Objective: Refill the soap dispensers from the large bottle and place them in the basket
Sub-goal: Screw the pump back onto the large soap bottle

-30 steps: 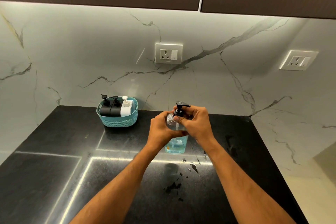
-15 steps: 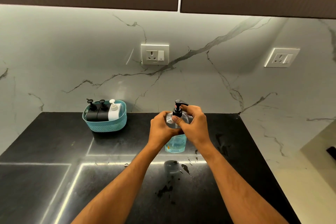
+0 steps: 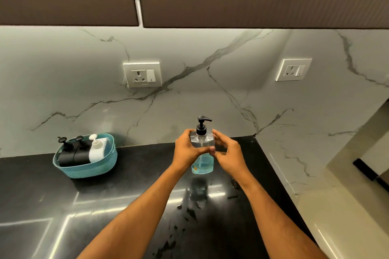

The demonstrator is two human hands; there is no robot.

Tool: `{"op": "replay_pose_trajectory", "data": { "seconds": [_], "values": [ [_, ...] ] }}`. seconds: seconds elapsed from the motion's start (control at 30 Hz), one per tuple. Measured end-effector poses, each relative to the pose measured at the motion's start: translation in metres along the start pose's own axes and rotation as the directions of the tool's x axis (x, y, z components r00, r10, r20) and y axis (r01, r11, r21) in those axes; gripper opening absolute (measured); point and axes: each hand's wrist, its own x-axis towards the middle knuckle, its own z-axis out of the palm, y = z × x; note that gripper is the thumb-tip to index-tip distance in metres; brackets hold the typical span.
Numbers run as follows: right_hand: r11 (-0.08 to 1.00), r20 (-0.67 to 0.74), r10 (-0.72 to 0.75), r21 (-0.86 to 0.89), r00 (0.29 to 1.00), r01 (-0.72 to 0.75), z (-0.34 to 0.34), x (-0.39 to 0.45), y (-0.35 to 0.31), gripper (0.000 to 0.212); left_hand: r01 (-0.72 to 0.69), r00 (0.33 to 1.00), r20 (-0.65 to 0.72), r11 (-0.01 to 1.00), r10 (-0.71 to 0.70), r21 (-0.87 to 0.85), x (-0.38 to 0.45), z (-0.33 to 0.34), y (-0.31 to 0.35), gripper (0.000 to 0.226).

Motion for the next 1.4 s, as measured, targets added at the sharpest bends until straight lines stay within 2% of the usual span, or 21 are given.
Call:
{"op": "replay_pose_trajectory", "data": {
  "seconds": [0.23, 0.5, 0.9, 1.4],
  "values": [
    [1.0, -0.126, 0.023, 0.002, 0.992, -0.023, -0.02, 0.054, 0.029, 0.064, 0.021, 0.997, 0.071, 0.999, -0.019, -0.03, 0.055, 0.047, -0.001, 0.077],
    [0.996, -0.175, 0.087, -0.007, 0.981, -0.089, -0.034, 0.105, 0.072, 0.062, 0.046, 0.988, 0.147, 0.998, -0.05, 0.034, 0.114, 0.089, -0.023, 0.078],
    [0.99, -0.153, 0.141, 0.044, 0.978, -0.136, -0.038, 0.14, 0.119, 0.06, 0.064, 0.981, 0.175, 0.994, -0.08, 0.093, 0.153, 0.118, -0.057, 0.084],
    [0.986, -0.135, 0.16, 0.072, 0.978, -0.151, -0.037, 0.15, 0.135, 0.059, 0.017, 0.977, 0.209, 0.993, -0.041, 0.117, 0.162, 0.119, -0.072, 0.071]
  ]
}}
